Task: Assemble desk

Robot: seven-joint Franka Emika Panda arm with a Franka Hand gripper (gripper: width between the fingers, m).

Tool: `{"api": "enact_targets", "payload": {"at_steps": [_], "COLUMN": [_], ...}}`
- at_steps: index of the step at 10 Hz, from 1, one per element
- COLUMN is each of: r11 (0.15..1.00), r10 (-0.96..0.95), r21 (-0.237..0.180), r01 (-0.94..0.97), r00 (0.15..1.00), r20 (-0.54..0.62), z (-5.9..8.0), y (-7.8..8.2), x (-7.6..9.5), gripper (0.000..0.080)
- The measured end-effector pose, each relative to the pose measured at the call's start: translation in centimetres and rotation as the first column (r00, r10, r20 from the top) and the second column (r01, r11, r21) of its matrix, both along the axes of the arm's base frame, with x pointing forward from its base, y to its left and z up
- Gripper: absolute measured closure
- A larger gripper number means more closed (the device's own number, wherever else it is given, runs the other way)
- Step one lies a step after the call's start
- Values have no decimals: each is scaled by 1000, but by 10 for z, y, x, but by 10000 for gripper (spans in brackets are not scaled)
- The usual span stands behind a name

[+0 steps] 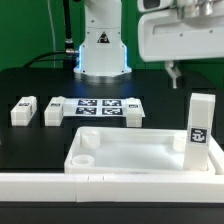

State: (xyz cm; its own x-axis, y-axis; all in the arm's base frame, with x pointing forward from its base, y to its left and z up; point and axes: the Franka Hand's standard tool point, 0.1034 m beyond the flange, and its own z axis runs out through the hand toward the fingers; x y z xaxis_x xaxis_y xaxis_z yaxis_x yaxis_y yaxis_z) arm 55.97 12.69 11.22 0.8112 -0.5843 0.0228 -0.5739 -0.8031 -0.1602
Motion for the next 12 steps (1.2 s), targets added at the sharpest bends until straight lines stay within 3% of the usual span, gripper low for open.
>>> {"api": "enact_targets", "payload": {"at_steps": [4,6,8,12], "r11": [945,869,817,812], "r10": [324,489,569,575], "r21": [-50,-70,-80,-56], "r01": [-323,-489,-572,-580], "r00": [945,872,821,814], "r20": [33,-28,-55,-85], "z": [-5,-37,-45,-46], "y": [-10,-39,-57,-55], "x": [-2,-44,-54,-56], "gripper": [150,150,150,150]}}
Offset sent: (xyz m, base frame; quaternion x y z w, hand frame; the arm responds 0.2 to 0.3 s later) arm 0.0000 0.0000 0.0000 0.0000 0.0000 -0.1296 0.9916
